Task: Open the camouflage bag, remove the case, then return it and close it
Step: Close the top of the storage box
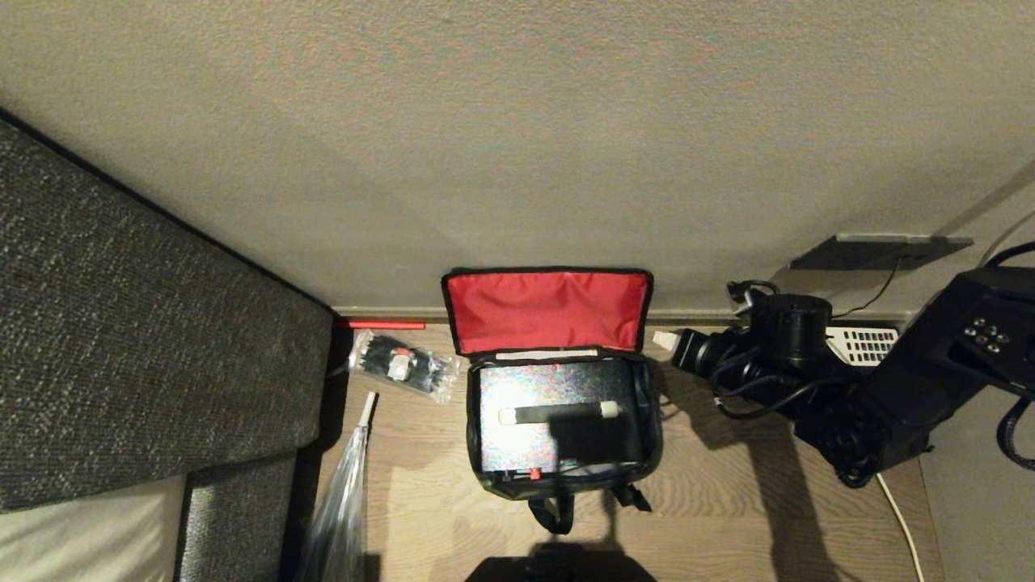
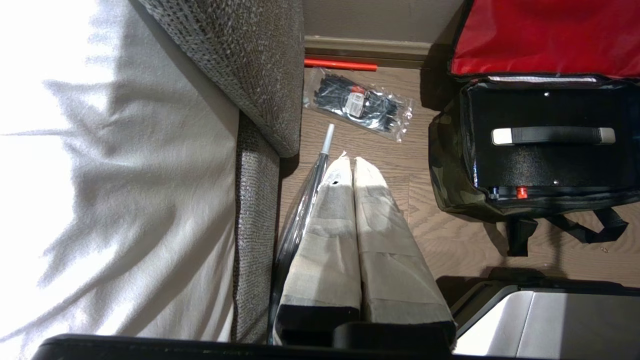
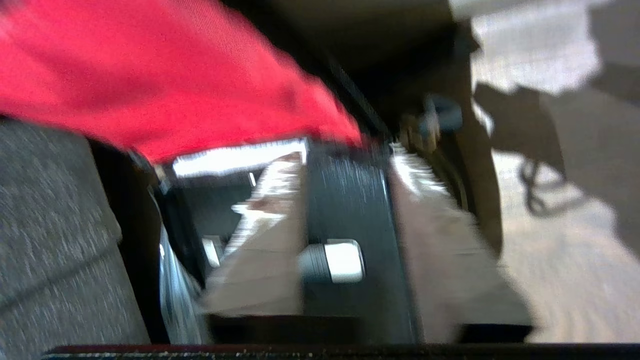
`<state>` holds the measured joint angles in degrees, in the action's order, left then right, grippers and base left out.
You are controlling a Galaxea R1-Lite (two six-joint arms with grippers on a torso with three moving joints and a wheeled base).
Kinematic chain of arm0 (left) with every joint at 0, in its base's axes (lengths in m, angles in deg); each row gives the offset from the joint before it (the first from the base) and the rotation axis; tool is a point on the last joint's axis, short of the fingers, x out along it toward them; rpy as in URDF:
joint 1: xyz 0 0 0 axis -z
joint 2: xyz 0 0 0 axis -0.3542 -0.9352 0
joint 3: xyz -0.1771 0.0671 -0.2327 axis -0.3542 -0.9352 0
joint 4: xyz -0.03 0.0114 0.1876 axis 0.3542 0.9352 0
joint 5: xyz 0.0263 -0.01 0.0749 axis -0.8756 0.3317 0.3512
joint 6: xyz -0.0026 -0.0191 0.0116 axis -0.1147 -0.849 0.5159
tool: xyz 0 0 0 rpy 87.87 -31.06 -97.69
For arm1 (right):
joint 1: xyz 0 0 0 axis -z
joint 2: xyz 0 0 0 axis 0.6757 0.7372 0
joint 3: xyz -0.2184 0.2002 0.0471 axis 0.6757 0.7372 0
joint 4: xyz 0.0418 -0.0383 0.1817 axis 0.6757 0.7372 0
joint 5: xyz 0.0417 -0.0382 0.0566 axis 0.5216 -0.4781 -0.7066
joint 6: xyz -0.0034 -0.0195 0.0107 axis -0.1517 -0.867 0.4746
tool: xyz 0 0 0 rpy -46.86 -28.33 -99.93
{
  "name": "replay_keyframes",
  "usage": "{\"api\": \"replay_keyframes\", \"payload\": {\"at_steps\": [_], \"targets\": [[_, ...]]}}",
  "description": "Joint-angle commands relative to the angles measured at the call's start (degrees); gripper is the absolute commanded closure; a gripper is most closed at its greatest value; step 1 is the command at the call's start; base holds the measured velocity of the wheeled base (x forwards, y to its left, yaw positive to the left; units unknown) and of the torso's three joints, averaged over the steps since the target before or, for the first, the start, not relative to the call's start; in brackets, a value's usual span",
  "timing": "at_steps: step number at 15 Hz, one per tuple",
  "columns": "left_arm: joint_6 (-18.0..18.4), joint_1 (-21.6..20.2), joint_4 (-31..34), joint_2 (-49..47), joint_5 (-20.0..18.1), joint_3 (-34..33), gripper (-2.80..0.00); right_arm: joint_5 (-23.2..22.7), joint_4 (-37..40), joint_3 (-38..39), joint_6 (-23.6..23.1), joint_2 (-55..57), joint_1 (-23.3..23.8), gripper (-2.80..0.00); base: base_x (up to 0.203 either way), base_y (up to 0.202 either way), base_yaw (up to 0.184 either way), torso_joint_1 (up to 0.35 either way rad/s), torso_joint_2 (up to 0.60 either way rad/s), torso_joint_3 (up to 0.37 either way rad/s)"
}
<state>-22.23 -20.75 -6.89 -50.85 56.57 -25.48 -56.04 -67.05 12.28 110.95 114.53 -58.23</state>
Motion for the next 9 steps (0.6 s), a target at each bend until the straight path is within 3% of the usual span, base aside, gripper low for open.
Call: {"api": "replay_keyframes", "payload": {"at_steps": [1, 4, 6, 9], "targets": [[0.0, 0.0, -0.1, 0.0, 0.0, 0.0, 0.0, -0.6, -2.7, -2.4, 0.2, 2.5, 0.7, -2.8, 0.0, 0.0, 0.0, 0.0, 0.0, 0.0], [0.0, 0.0, -0.1, 0.0, 0.0, 0.0, 0.0, -3.4, -11.0, -3.7, 4.1, 5.2, 0.8, -2.8, 0.0, 0.0, 0.0, 0.0, 0.0, 0.0], [0.0, 0.0, -0.1, 0.0, 0.0, 0.0, 0.0, -8.7, -16.6, -3.8, 11.5, 6.2, 0.8, -2.8, 0.0, 0.0, 0.0, 0.0, 0.0, 0.0], [0.0, 0.0, -0.1, 0.0, 0.0, 0.0, 0.0, -11.1, -19.6, -5.1, 12.7, 9.0, 0.7, -2.8, 0.0, 0.0, 0.0, 0.0, 0.0, 0.0]]}}
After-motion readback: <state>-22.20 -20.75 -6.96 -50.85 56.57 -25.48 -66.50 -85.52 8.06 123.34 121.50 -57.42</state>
